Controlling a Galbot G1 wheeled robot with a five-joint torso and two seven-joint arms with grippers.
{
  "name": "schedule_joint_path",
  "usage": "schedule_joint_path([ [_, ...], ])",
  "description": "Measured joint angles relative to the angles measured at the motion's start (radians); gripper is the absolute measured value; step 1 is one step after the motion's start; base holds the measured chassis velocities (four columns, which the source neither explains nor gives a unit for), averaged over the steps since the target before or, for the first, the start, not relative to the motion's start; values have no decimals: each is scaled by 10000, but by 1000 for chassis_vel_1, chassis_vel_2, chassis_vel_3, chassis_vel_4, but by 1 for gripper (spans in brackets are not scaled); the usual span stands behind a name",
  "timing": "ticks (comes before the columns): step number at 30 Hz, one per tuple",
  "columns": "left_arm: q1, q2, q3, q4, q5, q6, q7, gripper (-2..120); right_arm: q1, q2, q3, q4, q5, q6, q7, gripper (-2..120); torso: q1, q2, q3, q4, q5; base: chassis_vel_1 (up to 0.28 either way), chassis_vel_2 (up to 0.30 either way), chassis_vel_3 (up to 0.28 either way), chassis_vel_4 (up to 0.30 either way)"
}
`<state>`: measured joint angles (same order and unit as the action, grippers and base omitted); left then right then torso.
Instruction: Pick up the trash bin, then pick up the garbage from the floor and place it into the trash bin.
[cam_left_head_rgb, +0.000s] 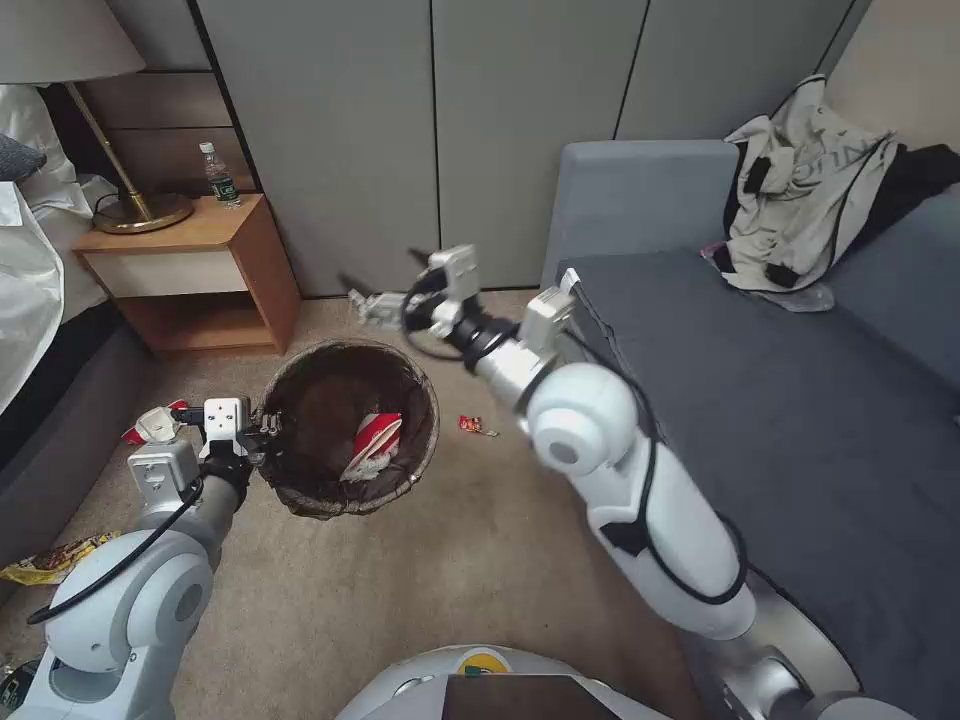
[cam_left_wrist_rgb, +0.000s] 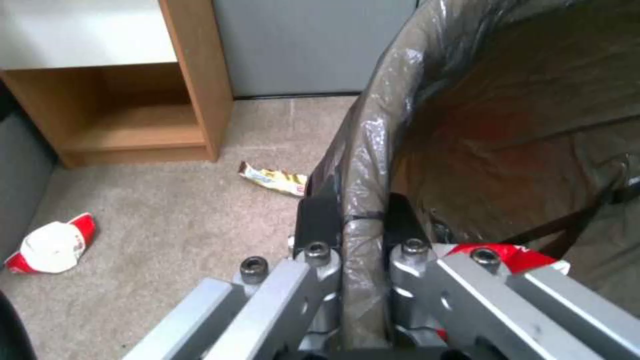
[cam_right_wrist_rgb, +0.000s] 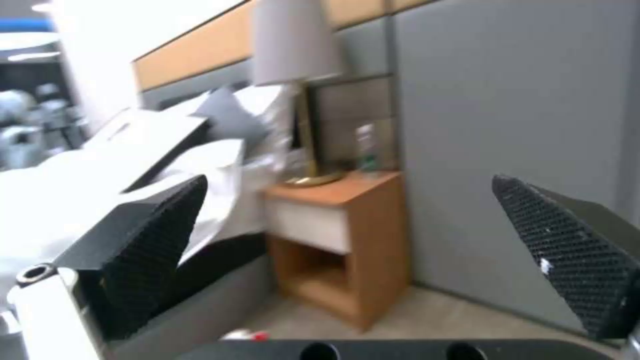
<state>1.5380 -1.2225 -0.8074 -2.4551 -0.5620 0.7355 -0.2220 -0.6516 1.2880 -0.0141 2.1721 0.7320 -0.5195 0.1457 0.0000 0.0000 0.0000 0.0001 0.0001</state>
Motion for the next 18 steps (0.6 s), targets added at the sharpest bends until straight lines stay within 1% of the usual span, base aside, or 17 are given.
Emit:
schedule_joint_path([
  [1, 0, 0, -21, 0, -6, 0, -1, 2, -173, -83, 314, 10, -160, 32, -97, 100, 0, 0, 0, -1, 0, 0, 0, 0, 0],
  [3, 0, 0, -33, 0, -10, 0, -1, 2, -305, -140, 486, 17, -285, 62, -161, 100, 0, 0, 0, -1, 1, 0, 0, 0, 0],
  [6, 4, 14, -106, 0, -35, 0, -3, 2, -1714, -507, 1400, 101, -1434, 572, -432, 100, 0, 0, 0, -1, 2, 0, 0, 0, 0],
  [7, 4, 14, -106, 0, -35, 0, -3, 2, -1714, -507, 1400, 101, -1434, 572, -432, 100, 0, 0, 0, -1, 2, 0, 0, 0, 0],
  [9, 13, 16, -121, -15, -35, 0, -4, 2, -2610, -575, 1868, 176, -2068, 907, -582, 100, 0, 0, 0, -3, 2, 0, 0, 0, 0],
  [11, 35, -11, -122, -38, -28, 0, -3, 2, -3567, -486, 2463, 374, -2645, 1177, -767, 100, 0, 0, 0, -1, 2, 0, 0, 0, 0],
  [12, 35, -11, -122, -38, -28, 0, -3, 2, -3567, -486, 2463, 374, -2645, 1177, -767, 100, 0, 0, 0, -1, 2, 0, 0, 0, 0],
  [15, 71, -66, -123, -52, 6, 0, 0, 2, -5381, -67, 3507, 823, -3783, 1692, -957, 100, 0, 0, -1, -4, 1, 0, 0, 0, 0],
  [16, 71, -71, -122, -53, 9, 0, 2, 2, -5763, 44, 3724, 904, -4033, 1804, -995, 100, 0, 0, -1, -2, 0, 0, 0, 0, 0],
  [17, 71, -71, -122, -53, 9, 0, 2, 2, -5763, 44, 3724, 904, -4033, 1804, -995, 100, 0, 0, -1, -2, 0, 0, 0, 0, 0],
  [18, 62, -73, -123, -53, 17, 0, 5, 2, -6299, 221, 3988, 1014, -4415, 1953, -1031, 100, 0, 0, -1, -4, 1, 0, 0, 0, 0],
])
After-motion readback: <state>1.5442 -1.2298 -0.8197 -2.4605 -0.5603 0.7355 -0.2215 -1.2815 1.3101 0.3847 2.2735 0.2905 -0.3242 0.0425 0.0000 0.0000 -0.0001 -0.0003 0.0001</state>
